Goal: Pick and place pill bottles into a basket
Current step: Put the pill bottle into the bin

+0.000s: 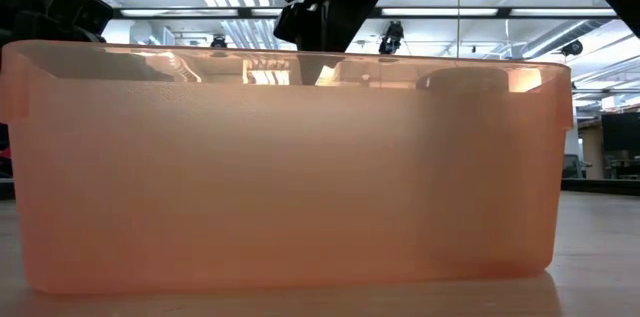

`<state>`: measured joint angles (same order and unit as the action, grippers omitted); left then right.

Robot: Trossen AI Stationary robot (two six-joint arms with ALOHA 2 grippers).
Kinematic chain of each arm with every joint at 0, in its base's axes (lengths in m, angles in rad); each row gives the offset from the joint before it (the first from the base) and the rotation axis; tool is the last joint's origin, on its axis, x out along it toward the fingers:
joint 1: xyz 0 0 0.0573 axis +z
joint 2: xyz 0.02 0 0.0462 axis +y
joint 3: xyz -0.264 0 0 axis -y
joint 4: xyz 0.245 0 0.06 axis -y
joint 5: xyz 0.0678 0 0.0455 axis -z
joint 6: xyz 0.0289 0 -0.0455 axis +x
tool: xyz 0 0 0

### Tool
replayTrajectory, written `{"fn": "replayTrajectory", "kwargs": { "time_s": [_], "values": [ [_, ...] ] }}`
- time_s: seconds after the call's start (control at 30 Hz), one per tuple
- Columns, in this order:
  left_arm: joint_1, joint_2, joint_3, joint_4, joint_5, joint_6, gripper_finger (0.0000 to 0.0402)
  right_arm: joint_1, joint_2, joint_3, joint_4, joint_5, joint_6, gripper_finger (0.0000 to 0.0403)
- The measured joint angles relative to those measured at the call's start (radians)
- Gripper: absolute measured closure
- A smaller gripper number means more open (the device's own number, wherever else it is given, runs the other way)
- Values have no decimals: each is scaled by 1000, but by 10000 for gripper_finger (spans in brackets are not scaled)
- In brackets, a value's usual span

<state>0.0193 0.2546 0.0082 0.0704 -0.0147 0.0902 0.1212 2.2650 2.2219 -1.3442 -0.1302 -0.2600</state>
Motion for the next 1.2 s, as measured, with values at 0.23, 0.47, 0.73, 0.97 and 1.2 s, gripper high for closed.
{"fn": "replayTrajectory", "kwargs": {
  "time_s": [0.23,0.47,0.73,0.97,1.2],
  "values": [
    [0,0,0,0,0,0,177,-26,0,0,2,1,-9,183],
    [0,0,0,0,0,0,177,-36,0,0,5,1,-19,183],
    [-1,0,0,0,0,0,177,-41,0,0,11,0,-28,183],
    [-1,0,0,0,0,0,177,-42,0,0,17,0,-29,183],
    [0,0,0,0,0,0,177,-45,0,-13,30,0,-29,183]
  ]
}}
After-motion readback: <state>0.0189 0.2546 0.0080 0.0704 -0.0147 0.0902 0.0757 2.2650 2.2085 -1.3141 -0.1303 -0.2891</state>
